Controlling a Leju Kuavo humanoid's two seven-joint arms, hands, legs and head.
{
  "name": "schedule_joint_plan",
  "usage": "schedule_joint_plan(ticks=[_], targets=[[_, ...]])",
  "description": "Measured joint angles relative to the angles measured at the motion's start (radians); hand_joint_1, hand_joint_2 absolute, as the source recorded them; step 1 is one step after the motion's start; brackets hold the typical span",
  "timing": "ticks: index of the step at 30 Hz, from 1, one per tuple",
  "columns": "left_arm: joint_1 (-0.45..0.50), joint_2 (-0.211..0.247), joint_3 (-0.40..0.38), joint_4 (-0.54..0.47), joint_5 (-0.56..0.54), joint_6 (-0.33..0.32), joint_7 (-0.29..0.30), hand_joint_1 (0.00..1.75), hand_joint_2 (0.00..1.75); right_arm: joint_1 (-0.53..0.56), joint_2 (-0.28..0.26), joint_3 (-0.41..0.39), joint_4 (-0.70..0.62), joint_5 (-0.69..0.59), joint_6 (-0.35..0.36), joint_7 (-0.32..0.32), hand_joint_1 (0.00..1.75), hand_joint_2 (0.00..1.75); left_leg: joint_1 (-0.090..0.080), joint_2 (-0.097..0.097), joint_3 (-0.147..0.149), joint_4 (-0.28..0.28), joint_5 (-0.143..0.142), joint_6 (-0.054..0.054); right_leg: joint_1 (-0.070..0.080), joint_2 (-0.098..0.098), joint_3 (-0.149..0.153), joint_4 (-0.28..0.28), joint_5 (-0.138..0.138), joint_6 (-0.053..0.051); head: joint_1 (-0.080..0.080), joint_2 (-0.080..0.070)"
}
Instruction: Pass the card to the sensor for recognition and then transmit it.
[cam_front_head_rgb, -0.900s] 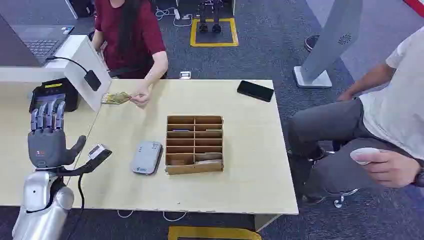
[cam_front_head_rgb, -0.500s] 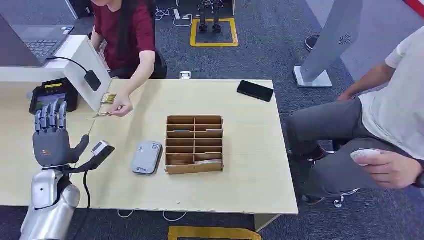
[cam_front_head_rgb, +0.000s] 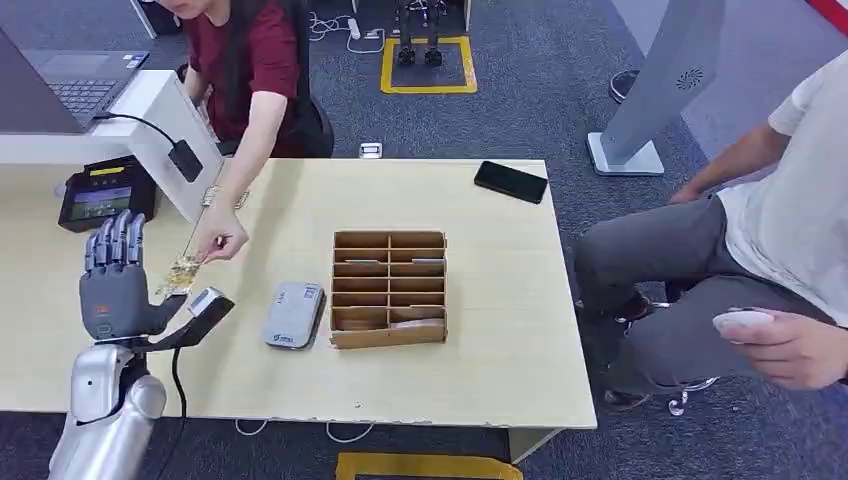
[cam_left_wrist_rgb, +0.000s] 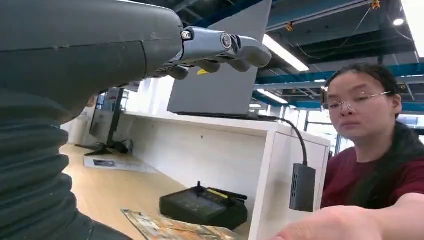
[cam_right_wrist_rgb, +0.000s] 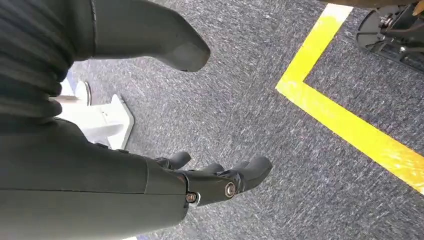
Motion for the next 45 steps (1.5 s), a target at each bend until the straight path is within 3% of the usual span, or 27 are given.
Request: schedule_joint_plan(ticks=[3,20,23,27,29,31,32,36,37,39,41,45], targets=[[0.0,-0.001,0.0,0.004,0.019,-0.03,-0.009,1.75,1.75,0.0,0.0,-0.005,0.0,0.0,-0.005,0.002,0.0,1.75,0.0,0.0,0.0,0.0,0.0,0.0,0.0,0.0,0.0,0.0,0.0,0.0,0.0,0.0],[0.015,-0.002,0.0,0.013,0.126,-0.037,-0.079,1.75,1.75,-0.002,0.002,-0.029,0.001,0.031,-0.018,-0.008,0.0,1.75,0.0,0.0,0.0,0.0,0.0,0.0,0.0,0.0,0.0,0.0,0.0,0.0,0.0,0.0],[0.019,-0.006,0.0,0.013,0.205,-0.052,-0.142,1.75,1.75,-0.002,0.002,-0.035,0.001,0.037,-0.02,-0.008,0.0,1.75,0.0,0.0,0.0,0.0,0.0,0.0,0.0,0.0,0.0,0.0,0.0,0.0,0.0,0.0],[0.027,-0.009,0.0,0.013,0.234,-0.061,-0.165,1.75,1.75,-0.002,0.002,-0.038,0.001,0.039,-0.02,-0.008,0.0,1.75,0.0,0.0,0.0,0.0,0.0,0.0,0.0,0.0,0.0,0.0,0.0,0.0,0.0,0.0],[0.039,-0.025,0.009,-0.01,0.397,-0.17,-0.253,1.75,1.75,-0.002,0.002,-0.042,0.001,0.039,-0.02,-0.003,0.0,1.75,0.0,0.0,0.0,0.0,0.0,0.0,0.0,0.0,0.0,0.0,0.0,0.0,0.0,0.0],[0.051,-0.055,0.016,-0.049,0.553,-0.288,-0.268,1.75,1.75,-0.002,0.002,-0.051,0.001,0.038,-0.02,0.003,0.0,1.75,0.0,-0.001,0.0,0.0,0.0,0.0,0.0,-0.001,0.0,0.0,0.0,0.0,0.001,0.0],[0.056,-0.067,0.016,-0.066,0.579,-0.32,-0.265,1.75,1.75,-0.002,0.002,-0.054,0.001,0.038,-0.02,0.003,0.0,1.75,0.0,-0.001,-0.001,0.0,0.0,0.0,0.0,-0.001,0.0,0.0,0.0,0.0,0.0,0.0],[0.059,-0.087,0.019,-0.104,0.595,-0.338,-0.265,1.75,1.75,-0.001,0.002,-0.061,0.001,0.038,-0.021,0.003,0.0,1.75,0.0,0.0,0.0,0.0,0.0,0.0,0.0,0.0,0.0,0.0,0.0,0.0,0.0,0.0],[0.059,-0.092,0.021,-0.114,0.642,-0.38,-0.259,1.75,1.75,-0.001,0.002,-0.062,0.001,0.037,-0.021,0.004,0.0,1.75,0.0,0.0,0.0,0.0,0.0,0.0,0.0,0.0,0.0,0.0,0.0,0.0,0.0,0.0],[0.064,-0.116,0.022,-0.135,0.806,-0.568,-0.188,1.75,1.75,-0.001,0.003,-0.073,0.001,0.029,-0.024,0.014,0.0,1.75,-0.001,-0.001,0.0,0.0,0.0,0.0,0.0,-0.001,0.0,0.0,0.0,0.0,-0.001,0.0],[0.073,-0.134,0.022,-0.158,0.926,-0.688,-0.13,1.75,1.75,-0.001,0.003,-0.085,0.001,0.027,-0.032,0.021,0.0,1.75,-0.001,-0.001,0.0,0.0,0.0,0.001,0.0,-0.001,0.0,0.0,0.0,0.0,0.0,0.0],[0.066,-0.164,-0.016,-0.16,1.028,-0.737,-0.042,1.75,1.75,0.0,0.005,-0.106,0.001,0.035,-0.052,0.013,0.0,1.75,-0.001,0.0,0.0,0.0,0.0,0.001,0.0,0.0,0.0,0.0,0.0,0.0,-0.001,0.0]])
